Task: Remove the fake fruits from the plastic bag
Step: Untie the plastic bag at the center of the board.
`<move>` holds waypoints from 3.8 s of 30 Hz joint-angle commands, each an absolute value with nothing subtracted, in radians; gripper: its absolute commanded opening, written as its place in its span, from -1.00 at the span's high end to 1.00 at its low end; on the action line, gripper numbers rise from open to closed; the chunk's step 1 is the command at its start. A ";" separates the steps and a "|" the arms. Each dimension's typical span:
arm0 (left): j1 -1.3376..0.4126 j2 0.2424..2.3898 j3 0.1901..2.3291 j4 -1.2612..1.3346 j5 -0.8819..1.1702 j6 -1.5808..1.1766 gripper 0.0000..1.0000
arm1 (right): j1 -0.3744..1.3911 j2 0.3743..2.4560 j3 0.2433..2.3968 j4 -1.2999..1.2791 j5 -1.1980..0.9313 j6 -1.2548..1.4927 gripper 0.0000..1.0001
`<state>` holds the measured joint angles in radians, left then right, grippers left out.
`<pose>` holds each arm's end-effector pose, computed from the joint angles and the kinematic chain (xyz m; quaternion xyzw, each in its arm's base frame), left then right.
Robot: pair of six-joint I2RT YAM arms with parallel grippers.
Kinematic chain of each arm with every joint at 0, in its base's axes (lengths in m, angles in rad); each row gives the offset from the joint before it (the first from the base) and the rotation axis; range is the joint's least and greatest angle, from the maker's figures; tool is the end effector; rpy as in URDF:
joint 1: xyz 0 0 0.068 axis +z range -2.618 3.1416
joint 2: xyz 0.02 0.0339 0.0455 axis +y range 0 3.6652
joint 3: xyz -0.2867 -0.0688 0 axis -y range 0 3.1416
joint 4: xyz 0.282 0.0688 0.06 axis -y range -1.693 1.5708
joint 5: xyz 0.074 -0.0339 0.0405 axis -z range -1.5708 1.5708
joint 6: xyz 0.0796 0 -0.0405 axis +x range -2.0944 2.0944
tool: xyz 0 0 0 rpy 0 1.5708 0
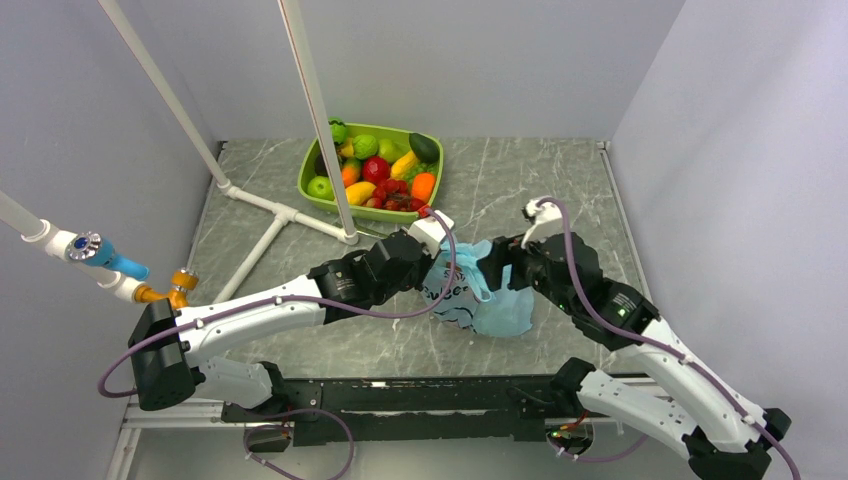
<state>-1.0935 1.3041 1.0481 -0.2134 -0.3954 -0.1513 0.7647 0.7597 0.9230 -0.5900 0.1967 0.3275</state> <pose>0.1944 -0.3092 0.3100 0.2876 0.7912 -0.1631 0.5145 0.1688 0.1404 0.3531 -0.1296 0.8283 0.2092 0.5033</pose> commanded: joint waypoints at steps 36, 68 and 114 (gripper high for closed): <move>-1.092 1.260 1.020 -0.141 -0.438 -0.143 1.00 | 0.765 0.498 0.628 -0.312 0.536 0.579 1.00; -0.892 1.429 1.227 -0.241 0.249 -0.053 -0.77 | 0.764 0.582 0.710 -0.321 0.164 0.352 1.00; -0.923 1.134 1.034 -0.136 -0.197 -0.070 1.00 | 0.604 0.850 0.963 -0.605 0.125 0.593 -0.72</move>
